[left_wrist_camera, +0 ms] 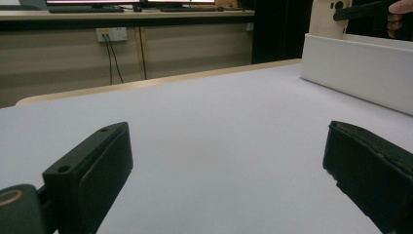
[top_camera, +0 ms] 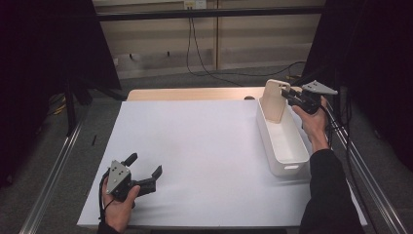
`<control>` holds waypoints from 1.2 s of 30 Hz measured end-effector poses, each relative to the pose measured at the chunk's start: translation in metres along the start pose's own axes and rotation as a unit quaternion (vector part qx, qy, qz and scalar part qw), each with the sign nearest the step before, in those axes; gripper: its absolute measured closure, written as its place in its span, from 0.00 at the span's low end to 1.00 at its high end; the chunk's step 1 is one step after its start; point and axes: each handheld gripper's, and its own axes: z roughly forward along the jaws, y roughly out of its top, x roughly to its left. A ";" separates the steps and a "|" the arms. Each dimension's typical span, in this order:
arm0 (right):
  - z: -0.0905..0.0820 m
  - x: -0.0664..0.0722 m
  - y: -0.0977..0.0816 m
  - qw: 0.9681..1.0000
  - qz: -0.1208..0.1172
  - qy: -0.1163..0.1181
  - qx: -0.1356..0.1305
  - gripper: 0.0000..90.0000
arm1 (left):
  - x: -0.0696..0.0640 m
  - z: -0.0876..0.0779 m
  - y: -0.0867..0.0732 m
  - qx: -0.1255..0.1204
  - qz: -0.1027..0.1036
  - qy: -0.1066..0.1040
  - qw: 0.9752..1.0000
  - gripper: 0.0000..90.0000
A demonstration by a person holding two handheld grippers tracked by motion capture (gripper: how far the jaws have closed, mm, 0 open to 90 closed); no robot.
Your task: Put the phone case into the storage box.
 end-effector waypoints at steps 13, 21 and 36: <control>0.013 0.004 0.001 0.999 -0.016 -0.022 0.022 0.79 | -0.001 0.002 0.000 0.000 0.014 0.001 1.000 0.04; 0.017 0.005 0.008 1.000 -0.014 -0.023 0.016 0.84 | -0.001 0.002 0.000 0.000 0.018 0.001 1.000 0.04; 0.020 0.001 0.002 0.999 -0.002 -0.020 0.025 0.87 | 0.000 0.003 0.000 0.002 0.023 0.002 1.000 0.04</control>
